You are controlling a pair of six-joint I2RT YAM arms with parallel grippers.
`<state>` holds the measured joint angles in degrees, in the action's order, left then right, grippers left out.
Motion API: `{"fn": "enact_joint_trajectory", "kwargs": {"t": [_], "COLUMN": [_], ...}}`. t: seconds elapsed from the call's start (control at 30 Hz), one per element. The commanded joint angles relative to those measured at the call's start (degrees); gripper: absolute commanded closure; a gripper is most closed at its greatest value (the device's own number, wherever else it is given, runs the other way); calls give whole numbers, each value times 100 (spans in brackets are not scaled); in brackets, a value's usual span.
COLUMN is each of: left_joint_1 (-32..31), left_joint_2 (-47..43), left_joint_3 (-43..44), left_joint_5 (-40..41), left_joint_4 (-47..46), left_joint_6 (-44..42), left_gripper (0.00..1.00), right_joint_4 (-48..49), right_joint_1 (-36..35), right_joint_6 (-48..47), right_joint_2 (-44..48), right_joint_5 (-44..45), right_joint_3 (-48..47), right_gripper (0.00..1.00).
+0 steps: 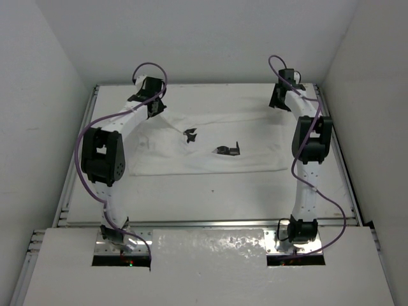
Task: Fold and stack the t-shirts
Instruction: Grap the side of the flattened tshirt furthest away from the robot with both arms
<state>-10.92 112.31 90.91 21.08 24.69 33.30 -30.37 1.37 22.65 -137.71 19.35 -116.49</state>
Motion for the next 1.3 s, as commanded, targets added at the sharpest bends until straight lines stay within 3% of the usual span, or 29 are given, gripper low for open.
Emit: {"fn": "enact_joint_trajectory", "kwargs": {"t": [0.0,0.13,0.23,0.53,0.63,0.77,0.8,1.03,1.27], "left_joint_1": [37,55,63,107,125,178,186,248,441], "left_joint_2": [-113,-60,-78,-148,-174,-227,-236,-359,-684], "left_joint_3": [-82,-91,-83,-109,-135,-197,-206,-197,-469], "left_joint_5": [-86,-139,-139,-183,-166,-183,-192,-323,-289], "left_joint_4": [-298,-307,-315,-316,-307,-315,-315,-324,-219], "left_joint_6": [-60,-60,-69,-69,-69,-60,-60,-34,282], "left_gripper": [100,100,100,100,100,100,100,100,100], "right_joint_4": [-13,40,154,101,58,162,233,172,382], "right_joint_1": [92,92,92,101,101,101,101,109,92], "right_joint_6": [-156,-68,-68,-68,-86,-77,-77,-121,248], "right_joint_2": [-37,-81,-19,-283,-388,-283,-222,86,533], "right_joint_5": [-124,-380,-424,-485,-503,-512,-503,-362,-668], "right_joint_3": [-156,-24,100,-94,-199,-77,-24,-111,686], "right_gripper": [40,56,61,62,67,84,93,99,100]}}
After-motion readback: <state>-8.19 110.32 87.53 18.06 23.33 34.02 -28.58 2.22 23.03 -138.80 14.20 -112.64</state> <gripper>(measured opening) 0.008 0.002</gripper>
